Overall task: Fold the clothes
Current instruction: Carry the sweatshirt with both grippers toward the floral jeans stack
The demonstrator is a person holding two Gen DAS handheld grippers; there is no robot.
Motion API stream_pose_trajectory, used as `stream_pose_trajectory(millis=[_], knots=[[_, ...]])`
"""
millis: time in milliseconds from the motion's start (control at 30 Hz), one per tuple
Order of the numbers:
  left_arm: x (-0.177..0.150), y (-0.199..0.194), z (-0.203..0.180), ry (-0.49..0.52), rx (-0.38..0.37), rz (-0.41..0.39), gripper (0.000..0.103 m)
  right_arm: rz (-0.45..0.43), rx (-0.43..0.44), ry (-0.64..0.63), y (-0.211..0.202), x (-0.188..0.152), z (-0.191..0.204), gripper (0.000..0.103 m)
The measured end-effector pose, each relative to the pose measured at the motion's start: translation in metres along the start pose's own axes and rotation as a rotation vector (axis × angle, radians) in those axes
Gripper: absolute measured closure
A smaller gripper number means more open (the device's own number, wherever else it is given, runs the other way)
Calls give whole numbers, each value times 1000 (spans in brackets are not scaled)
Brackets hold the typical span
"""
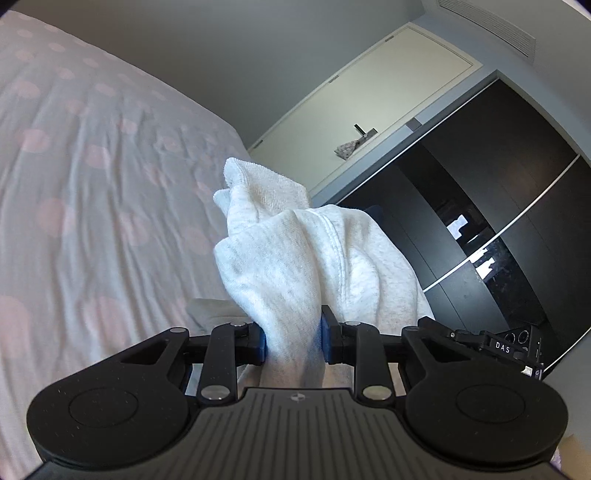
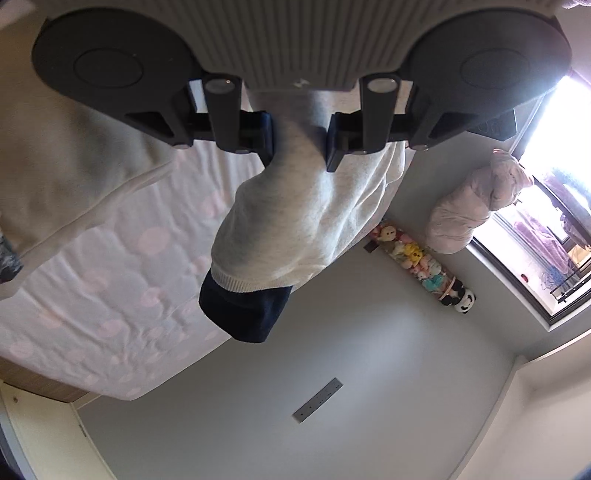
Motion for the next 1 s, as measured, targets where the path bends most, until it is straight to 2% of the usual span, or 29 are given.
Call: stream_pose_trajectory(millis=[100, 200, 367, 533, 700, 867, 1000], knots=[[-19, 36, -15, -33, -12, -5, 80, 10, -48, -8, -19, 22, -38, 73], [-36, 64, -18, -71, 0, -16, 80, 40, -83, 0, -21, 36, -74, 73], [-67, 94, -9, -142, 39, -51, 80, 96, -116, 2, -5, 47, -120, 73], [-86, 113, 13, -197, 81, -97, 80, 145, -108, -28, 24, 46, -145, 72], [-95, 134, 35, -217, 139, -70, 80, 191, -111, -5, 51, 34, -183, 73], [-109, 144, 58, -235, 211, -3, 80, 234, -129, 49, 74, 11, -222, 72], [-115, 142, 72, -239, 236, 31, 78, 235, -112, 80, 76, 4, -233, 72]])
Point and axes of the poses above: each gripper's, at about its wrist camera, not at the fingertips, and y roughly the way its jaws point, z to its left, x to its top, the point moved 10 cm from there along y, roughly the way its jaws point, and after that the axes turned 9 degrees about -x, right-handed, at the moved point
